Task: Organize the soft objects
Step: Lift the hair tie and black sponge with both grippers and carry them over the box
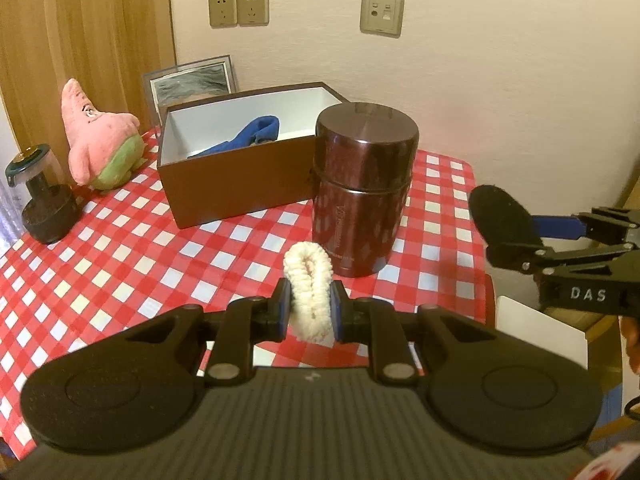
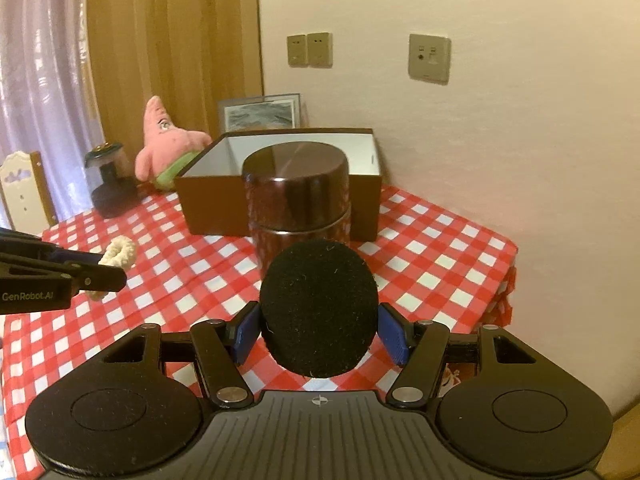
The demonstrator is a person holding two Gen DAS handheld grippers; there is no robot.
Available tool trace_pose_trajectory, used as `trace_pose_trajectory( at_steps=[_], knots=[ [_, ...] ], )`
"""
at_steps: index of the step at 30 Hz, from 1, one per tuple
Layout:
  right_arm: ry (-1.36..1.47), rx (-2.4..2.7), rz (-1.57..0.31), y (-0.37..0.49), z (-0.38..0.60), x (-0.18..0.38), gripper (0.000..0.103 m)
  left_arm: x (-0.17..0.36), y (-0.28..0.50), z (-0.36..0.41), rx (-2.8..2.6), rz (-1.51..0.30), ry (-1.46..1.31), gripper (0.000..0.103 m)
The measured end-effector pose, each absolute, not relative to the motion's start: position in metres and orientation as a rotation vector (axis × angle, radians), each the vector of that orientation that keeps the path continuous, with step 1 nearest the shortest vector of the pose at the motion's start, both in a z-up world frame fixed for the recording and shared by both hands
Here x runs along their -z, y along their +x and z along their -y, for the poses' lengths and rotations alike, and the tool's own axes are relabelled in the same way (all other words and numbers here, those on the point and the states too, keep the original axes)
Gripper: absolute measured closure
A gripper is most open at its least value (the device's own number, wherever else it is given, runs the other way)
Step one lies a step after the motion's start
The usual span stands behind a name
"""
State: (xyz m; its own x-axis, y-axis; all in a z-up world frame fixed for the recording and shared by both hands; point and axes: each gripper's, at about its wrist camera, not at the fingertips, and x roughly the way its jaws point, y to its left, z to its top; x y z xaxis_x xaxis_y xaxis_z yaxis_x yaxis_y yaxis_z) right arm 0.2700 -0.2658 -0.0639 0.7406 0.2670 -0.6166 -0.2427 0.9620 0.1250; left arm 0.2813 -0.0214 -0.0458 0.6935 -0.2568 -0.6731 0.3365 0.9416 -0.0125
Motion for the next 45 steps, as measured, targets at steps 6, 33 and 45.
trace_pose_trajectory(
  at_steps=[6,33,45],
  knots=[
    [0.024,-0.295,-0.686,0.285,0.273,0.061,0.041,0.044,0.292,0.022,0.321,-0.742,0.113,0.085],
    [-0.075,-0.606,-0.629,0.487,0.349,0.073,0.041,0.02,0.412,0.06,-0.011,-0.69,-0.035,0.085],
    [-0.038,-0.65,-0.614,0.574,0.325,0.066,0.041,0.019,0.496,0.057,0.002,-0.712,0.011,0.084]
  ],
)
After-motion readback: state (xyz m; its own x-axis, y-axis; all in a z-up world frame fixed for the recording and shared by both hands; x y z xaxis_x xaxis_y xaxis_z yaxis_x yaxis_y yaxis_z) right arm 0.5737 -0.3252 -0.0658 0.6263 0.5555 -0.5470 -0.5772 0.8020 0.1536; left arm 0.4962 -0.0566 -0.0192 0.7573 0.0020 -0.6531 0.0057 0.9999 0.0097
